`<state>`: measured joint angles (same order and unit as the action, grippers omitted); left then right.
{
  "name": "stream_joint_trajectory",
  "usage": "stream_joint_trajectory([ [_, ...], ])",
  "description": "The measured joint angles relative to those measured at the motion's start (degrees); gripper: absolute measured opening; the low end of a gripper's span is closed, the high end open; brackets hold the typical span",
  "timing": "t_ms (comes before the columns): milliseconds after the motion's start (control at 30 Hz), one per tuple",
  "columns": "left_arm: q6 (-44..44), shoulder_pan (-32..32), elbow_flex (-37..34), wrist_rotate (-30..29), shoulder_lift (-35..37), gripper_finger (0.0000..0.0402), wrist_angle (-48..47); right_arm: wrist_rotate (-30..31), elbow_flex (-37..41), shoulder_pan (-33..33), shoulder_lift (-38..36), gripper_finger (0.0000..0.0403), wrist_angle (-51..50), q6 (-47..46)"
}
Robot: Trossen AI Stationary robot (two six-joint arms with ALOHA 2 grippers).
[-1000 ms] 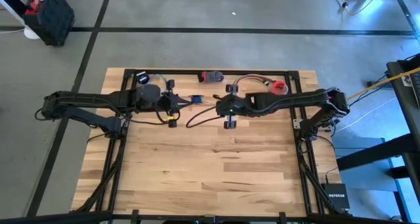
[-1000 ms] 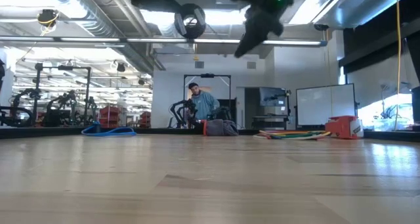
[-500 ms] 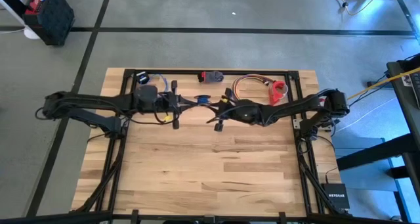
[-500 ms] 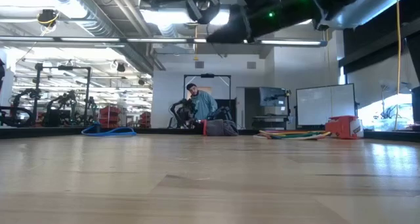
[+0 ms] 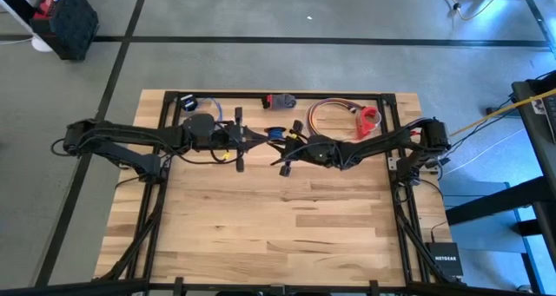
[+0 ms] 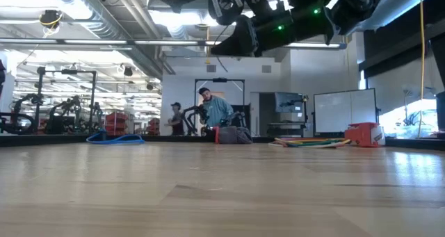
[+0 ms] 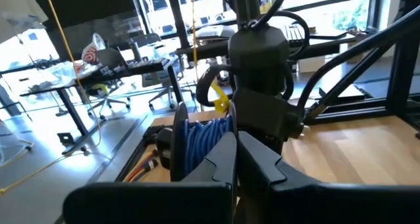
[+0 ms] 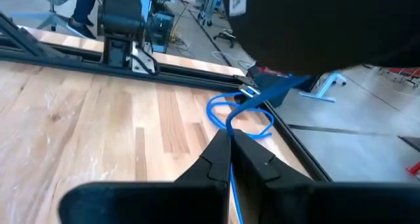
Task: Coil cords
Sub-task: Put the spool with the blue wire on the table
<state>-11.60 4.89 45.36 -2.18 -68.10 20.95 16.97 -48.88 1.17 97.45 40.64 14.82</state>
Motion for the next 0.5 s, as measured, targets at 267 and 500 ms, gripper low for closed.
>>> stream_joint_trajectory([
  [267, -0.3, 0.0, 0.0, 0.3, 0.0, 0.0001, -0.6, 1.0, -0.4, 0.0, 0.2, 0.0025, -0.1, -0.6],
  [500, -0.6, 0.0, 0.0, 0.3, 0.0, 0.0001, -1.3, 4.6, -1.1, 0.0, -0.6, 0.0105, -1.9, 1.2],
])
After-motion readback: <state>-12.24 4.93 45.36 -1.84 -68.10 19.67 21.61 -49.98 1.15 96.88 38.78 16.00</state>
